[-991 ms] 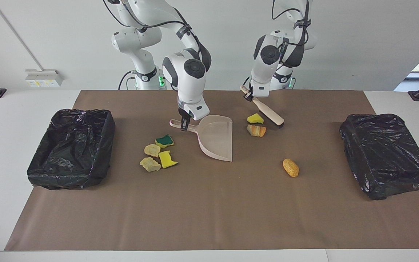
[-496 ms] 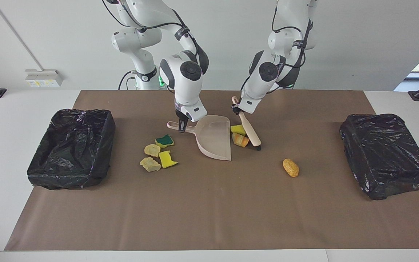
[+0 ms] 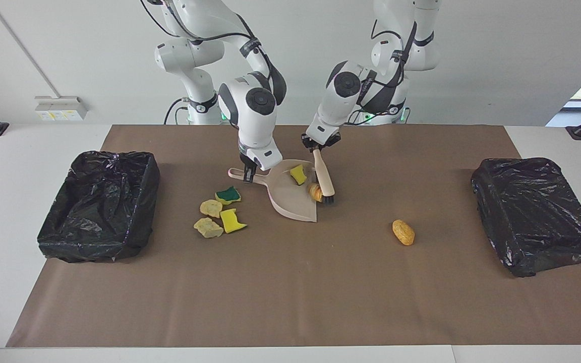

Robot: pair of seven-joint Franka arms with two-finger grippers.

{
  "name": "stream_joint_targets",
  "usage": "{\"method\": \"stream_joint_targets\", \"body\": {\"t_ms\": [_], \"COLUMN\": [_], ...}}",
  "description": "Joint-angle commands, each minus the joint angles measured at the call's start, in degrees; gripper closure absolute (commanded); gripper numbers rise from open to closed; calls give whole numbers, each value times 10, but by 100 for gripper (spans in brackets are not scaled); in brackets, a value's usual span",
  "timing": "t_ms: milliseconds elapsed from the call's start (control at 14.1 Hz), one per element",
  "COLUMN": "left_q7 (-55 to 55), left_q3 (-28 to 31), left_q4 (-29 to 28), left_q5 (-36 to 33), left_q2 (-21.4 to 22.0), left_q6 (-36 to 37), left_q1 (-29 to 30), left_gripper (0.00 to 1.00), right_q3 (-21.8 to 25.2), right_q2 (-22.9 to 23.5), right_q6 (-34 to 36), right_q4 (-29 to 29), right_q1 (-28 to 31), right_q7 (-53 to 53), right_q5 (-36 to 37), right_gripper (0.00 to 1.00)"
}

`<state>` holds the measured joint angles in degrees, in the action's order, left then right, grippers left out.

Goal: Sweep and dump trash in bin
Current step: 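Sweep the bread and sponge pieces into the dustpan with the left gripper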

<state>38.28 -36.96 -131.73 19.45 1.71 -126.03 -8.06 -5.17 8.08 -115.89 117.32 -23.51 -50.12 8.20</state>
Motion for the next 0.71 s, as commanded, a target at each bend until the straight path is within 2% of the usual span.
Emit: {"method": "stream_joint_targets", "body": {"t_ms": [0, 212, 425, 637], "left_q7": [-4, 12, 15, 7], "left_q3": [4, 3, 7, 9], "left_q4": [33, 69, 97, 106], "left_q5": [-3, -3, -4, -34], "left_q2": [-11, -20, -13, -9], "left_q6": [11, 18, 60, 83], "left_q1": [-19, -20, -11, 43], "left_gripper": [100, 100, 100, 100], "right_q3": [-4, -4, -4, -4], "right_q2": [-16, -16, -16, -16], "right_q6": [0, 1, 0, 0], "right_q4": [16, 16, 17, 19], "right_q1": [5, 5, 9, 14], "right_q7": [17, 31, 22, 19], "right_q5": [4, 2, 1, 1], "right_gripper": [100, 100, 100, 100]}}
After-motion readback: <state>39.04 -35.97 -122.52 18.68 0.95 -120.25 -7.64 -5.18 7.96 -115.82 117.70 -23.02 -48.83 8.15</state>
